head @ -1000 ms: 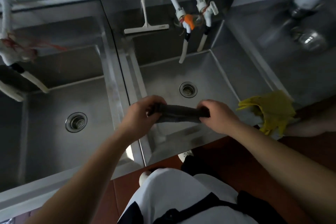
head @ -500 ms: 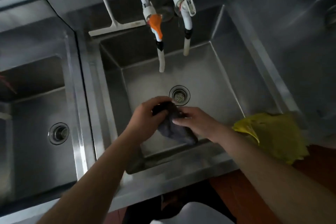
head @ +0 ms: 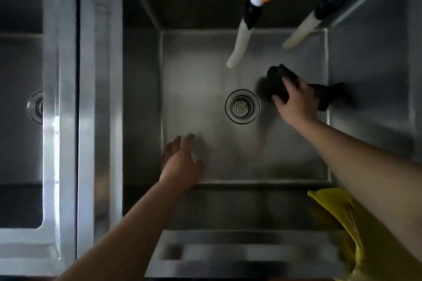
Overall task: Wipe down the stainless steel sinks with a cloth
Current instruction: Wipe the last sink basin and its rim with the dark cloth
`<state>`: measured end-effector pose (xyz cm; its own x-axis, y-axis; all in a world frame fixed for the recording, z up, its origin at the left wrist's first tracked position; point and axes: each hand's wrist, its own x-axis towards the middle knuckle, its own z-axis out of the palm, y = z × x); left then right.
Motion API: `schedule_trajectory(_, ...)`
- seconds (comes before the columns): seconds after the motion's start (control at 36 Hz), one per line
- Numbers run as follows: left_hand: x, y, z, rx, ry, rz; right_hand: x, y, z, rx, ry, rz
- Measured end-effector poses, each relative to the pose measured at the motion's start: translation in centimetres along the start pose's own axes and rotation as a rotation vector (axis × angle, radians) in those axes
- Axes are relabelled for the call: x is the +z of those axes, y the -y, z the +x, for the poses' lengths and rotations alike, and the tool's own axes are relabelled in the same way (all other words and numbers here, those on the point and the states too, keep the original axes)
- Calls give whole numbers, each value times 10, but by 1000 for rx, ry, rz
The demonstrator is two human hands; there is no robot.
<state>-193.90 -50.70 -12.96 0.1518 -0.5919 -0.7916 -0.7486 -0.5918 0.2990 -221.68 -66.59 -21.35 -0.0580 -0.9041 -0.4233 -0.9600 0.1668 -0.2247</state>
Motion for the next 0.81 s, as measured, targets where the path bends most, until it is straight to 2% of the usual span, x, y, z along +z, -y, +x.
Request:
schedule_trajectory(0.06, 7, 4, 1, 43, -26, 13, 19, -1, 11, -7, 139, -139)
schedule_trajectory(0.17, 2, 15, -2, 222, -119, -8, 51, 0, 30, 153, 264, -126)
schedule_trajectory(0.31, -21, 24, -8, 112, -109, 137, 82, 33, 42, 295, 136, -10)
schedule_trajectory(0.39, -51, 17, -19, 288, -403, 182, 99, 65, 56, 291, 76, -22)
schedule_trajectory(0.44, -73, 18, -25, 375, -648, 135, 105, 98, 67, 242, 44, -8)
schedule_trajectory(0.5, -88, 24, -28, 314, -741, 142, 110, 138, 78, 160, 29, 42)
schedule_trajectory(0.61, -96, 50, -23, 152, -759, 268, 122, 224, 98, 28, 34, -28)
schedule_trajectory(0.69, -90, 66, -16, 112, -773, 392, 132, 273, 97, -93, 88, -41)
schedule_trajectory(0.81, -83, 67, -9, 110, -814, 436, 151, 286, 69, -288, 120, -101)
